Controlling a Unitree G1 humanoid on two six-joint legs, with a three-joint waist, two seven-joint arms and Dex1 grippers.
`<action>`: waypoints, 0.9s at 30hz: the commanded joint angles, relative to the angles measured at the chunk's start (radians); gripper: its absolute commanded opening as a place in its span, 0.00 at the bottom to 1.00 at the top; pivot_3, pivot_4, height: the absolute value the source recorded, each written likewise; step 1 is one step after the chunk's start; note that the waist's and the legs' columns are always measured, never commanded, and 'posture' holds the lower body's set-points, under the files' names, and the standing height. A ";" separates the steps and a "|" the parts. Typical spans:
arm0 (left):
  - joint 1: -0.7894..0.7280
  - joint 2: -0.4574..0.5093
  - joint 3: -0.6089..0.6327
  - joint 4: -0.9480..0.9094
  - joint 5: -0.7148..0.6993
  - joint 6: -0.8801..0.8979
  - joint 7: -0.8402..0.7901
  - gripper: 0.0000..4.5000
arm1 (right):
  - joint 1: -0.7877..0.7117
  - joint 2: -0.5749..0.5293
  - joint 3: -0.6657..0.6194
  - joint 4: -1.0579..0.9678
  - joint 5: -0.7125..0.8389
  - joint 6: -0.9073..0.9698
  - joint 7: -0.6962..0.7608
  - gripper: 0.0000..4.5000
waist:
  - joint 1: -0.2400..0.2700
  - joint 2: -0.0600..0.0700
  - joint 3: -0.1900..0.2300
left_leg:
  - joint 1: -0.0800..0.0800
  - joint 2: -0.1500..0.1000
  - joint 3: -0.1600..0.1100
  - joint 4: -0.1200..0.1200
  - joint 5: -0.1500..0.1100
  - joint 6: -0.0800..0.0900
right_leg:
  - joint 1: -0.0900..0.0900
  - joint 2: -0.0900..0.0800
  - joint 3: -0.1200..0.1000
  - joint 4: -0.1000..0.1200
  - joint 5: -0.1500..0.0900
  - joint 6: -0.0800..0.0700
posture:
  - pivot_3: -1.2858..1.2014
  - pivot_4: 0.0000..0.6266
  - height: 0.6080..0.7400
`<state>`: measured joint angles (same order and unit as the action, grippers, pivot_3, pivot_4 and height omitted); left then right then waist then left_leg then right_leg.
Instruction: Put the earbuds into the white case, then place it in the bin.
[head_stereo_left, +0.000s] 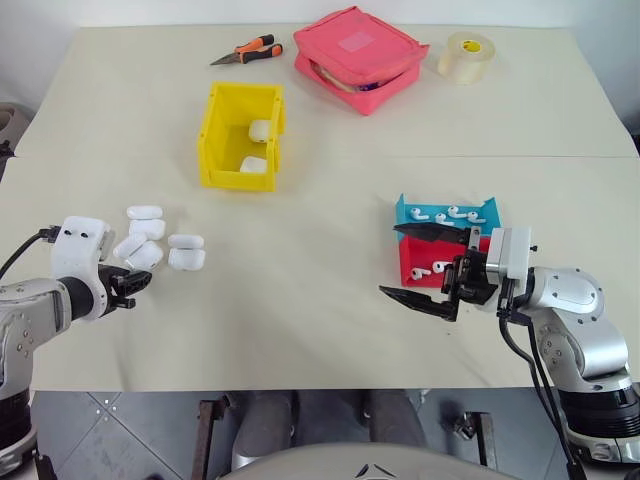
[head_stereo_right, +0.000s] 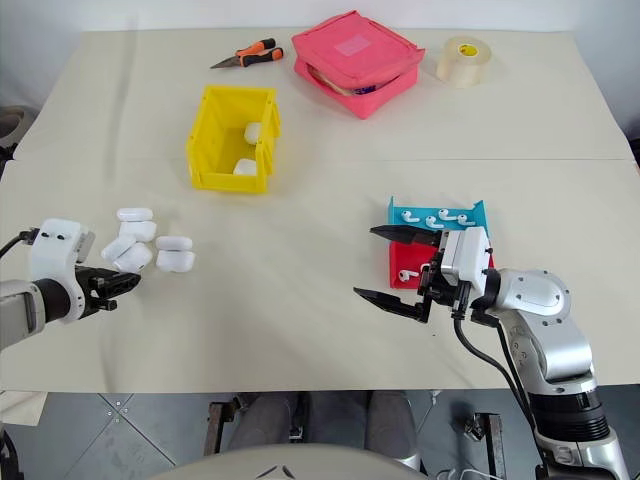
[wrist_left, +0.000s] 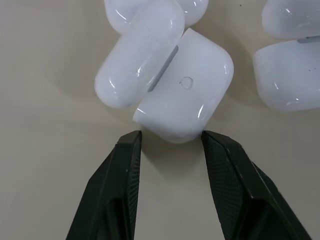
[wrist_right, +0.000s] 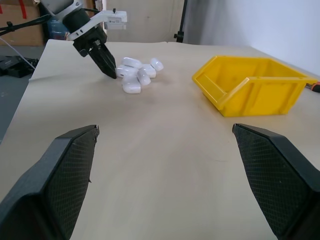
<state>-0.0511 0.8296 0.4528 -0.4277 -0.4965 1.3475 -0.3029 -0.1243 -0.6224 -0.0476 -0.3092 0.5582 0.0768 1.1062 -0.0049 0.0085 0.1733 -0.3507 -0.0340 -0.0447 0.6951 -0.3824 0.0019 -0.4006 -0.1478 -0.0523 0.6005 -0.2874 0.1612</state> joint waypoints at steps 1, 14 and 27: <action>0.037 -0.014 0.019 -0.010 0.036 -0.014 0.011 0.44 | -0.015 -0.004 -0.013 -0.010 0.006 -0.003 0.002 1.00 | 0.002 0.000 0.000 | 0.000 0.000 0.000 0.000 0.000 0.000 | 0.000 0.000 0.000 0.000 0.000 0.000 | 0.52 0.24 1.00; 0.022 -0.116 0.124 -0.271 -0.018 0.267 0.060 1.00 | -0.054 -0.027 -0.017 0.033 0.016 0.026 0.054 1.00 | 0.005 0.000 0.000 | -0.001 -0.001 -0.001 0.000 0.000 0.000 | -0.001 0.000 0.000 0.000 0.000 0.000 | 0.52 0.24 1.00; -0.094 -0.206 0.059 -0.303 -0.313 0.267 0.265 1.00 | -0.067 -0.016 -0.017 0.035 0.009 0.033 0.053 1.00 | 0.005 -0.001 0.001 | -0.002 -0.001 -0.001 0.001 0.000 0.000 | -0.001 -0.001 0.000 0.000 0.000 0.000 | 0.52 0.24 1.00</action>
<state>-0.1365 0.6242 0.5077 -0.7303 -0.7797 1.6154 -0.0759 -0.1890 -0.6347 -0.0475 -0.2479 0.5585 0.1130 1.1638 -0.0002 0.0076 0.1738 -0.3524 -0.0354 -0.0460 0.6962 -0.3824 0.0021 -0.4013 -0.1483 -0.0526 0.6011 -0.2874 0.1611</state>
